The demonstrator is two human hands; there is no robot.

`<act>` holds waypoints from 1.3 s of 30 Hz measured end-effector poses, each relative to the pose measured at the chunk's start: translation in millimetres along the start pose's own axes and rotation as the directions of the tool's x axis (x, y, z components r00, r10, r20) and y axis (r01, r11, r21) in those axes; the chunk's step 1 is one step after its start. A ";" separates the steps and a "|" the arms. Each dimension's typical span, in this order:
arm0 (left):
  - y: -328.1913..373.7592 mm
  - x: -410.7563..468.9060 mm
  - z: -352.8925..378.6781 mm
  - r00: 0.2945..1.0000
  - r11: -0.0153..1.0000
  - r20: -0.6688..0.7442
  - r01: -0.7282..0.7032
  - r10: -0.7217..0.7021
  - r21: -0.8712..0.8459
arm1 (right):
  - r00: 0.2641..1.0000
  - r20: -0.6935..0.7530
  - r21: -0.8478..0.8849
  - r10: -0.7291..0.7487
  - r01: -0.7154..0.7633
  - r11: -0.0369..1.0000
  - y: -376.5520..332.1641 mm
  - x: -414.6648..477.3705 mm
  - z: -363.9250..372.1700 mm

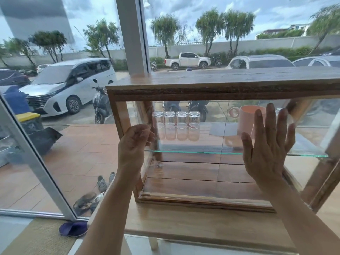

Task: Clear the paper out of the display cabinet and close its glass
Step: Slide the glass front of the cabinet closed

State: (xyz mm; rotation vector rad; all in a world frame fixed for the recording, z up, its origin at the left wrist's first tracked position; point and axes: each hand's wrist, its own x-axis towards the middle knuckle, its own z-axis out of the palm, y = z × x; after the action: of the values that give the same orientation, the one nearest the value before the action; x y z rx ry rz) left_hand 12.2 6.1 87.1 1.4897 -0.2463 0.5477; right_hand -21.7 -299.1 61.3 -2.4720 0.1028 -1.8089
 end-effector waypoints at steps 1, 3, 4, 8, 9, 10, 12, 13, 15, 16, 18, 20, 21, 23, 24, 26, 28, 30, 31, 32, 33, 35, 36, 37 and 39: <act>-0.2 -3.1 -1.9 0.999 0.996 -0.026 -0.030 0.033 0.079 | 1.000 0.007 0.021 0.023 -0.023 1.000 -3.3 -0.3 -3.2; 1.3 -14.9 -5.2 0.986 0.947 -0.061 -0.133 0.157 0.293 | 0.999 0.001 0.091 0.034 -0.034 0.995 -14.6 -1.0 -11.6; 2.5 -23.2 -5.5 0.966 0.890 -0.061 -0.206 0.252 0.408 | 1.000 -0.011 0.131 -0.006 0.007 0.991 -22.7 -1.1 -16.6; 9.7 -42.1 0.1 0.826 0.559 0.119 -0.472 0.551 0.682 | 0.959 0.022 0.261 -0.282 0.267 0.928 -62.7 7.0 -33.0; 10.8 -40.3 2.4 0.801 0.479 0.192 -0.510 0.567 0.714 | 0.945 0.056 0.265 -0.322 0.297 0.917 -71.5 10.4 -34.9; 10.6 -37.4 4.7 0.789 0.406 0.263 -0.533 0.555 0.742 | 0.932 0.094 0.260 -0.350 0.316 0.912 -78.7 13.0 -35.6; 10.6 -34.4 10.3 0.784 0.281 0.392 -0.561 0.481 0.778 | 0.905 0.186 0.234 -0.384 0.339 0.911 -89.7 15.9 -33.7; 10.0 -33.9 14.7 0.780 0.237 0.448 -0.581 0.437 0.779 | 0.888 0.240 0.214 -0.392 0.346 0.914 -92.5 16.1 -32.7; 6.7 -33.5 22.9 0.767 0.182 0.531 -0.616 0.359 0.766 | 0.858 0.332 0.163 -0.392 0.357 0.920 -95.4 15.6 -30.4; 3.4 -32.8 26.1 0.765 0.160 0.554 -0.623 0.330 0.765 | 0.847 0.367 0.132 -0.385 0.363 0.922 -96.1 14.8 -29.0; -2.9 -31.0 29.7 0.774 0.120 0.566 -0.614 0.284 0.780 | 0.830 0.417 0.090 -0.369 0.367 0.926 -97.6 12.8 -26.0; -8.2 -28.3 30.8 0.797 0.110 0.549 -0.587 0.253 0.802 | 0.829 0.433 0.069 -0.354 0.361 0.930 -98.6 11.5 -24.0; -9.5 -27.3 30.8 0.804 0.113 0.541 -0.578 0.246 0.808 | 0.831 0.435 0.062 -0.346 0.356 0.932 -99.4 11.3 -23.3; -11.2 -25.6 29.9 0.807 0.111 0.537 -0.574 0.247 0.812 | 0.834 0.438 0.053 -0.336 0.349 0.936 -102.2 11.1 -22.2; -12.1 -24.8 29.0 0.806 0.111 0.538 -0.575 0.249 0.811 | 0.836 0.436 0.046 -0.333 0.348 0.936 -104.0 10.7 -21.4; -13.7 -23.9 26.1 0.805 0.114 0.535 -0.575 0.255 0.810 | 0.838 0.440 0.031 -0.323 0.345 0.938 -108.9 10.3 -20.4; -15.3 -23.1 21.2 0.808 0.116 0.529 -0.570 0.259 0.814 | 0.836 0.448 0.024 -0.318 0.344 0.939 -114.2 10.2 -18.6; -16.3 -21.9 15.1 0.810 0.109 0.525 -0.565 0.261 0.818 | 0.829 0.454 0.014 -0.326 0.359 0.933 -119.0 9.9 -16.9; -16.4 -21.1 12.1 0.813 0.109 0.519 -0.560 0.263 0.821 | 0.825 0.459 0.016 -0.329 0.363 0.932 -121.5 9.9 -15.7; -17.3 -20.1 9.5 0.816 0.103 0.517 -0.556 0.260 0.825 | 0.823 0.460 0.012 -0.334 0.370 0.929 -123.8 10.3 -14.0; -16.2 -19.7 6.7 0.823 0.107 0.511 -0.547 0.246 0.830 | 0.818 0.475 0.000 -0.324 0.369 0.930 -127.3 11.3 -13.8; -16.9 -18.3 0.8 0.827 0.113 0.503 -0.541 0.251 0.833 | 0.819 0.476 -0.004 -0.321 0.367 0.930 -134.0 11.5 -12.0; -17.2 -17.4 -2.4 0.827 0.123 0.502 -0.542 0.252 0.831 | 0.819 0.472 0.001 -0.327 0.370 0.929 -137.0 11.3 -11.0; -17.2 -16.6 -5.9 0.826 0.133 0.505 -0.546 0.249 0.827 | 0.820 0.467 0.004 -0.332 0.373 0.928 -140.3 11.0 -10.7; -18.2 -16.7 -11.8 0.832 0.153 0.498 -0.540 0.242 0.828 | 0.827 0.455 0.015 -0.331 0.365 0.931 -143.5 10.9 -9.2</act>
State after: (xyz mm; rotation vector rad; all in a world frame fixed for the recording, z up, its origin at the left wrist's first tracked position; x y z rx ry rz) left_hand 4.7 14.7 62.2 2.7975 -0.6034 1.0622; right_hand -25.9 -157.7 88.9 -3.0519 -0.3422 -1.2777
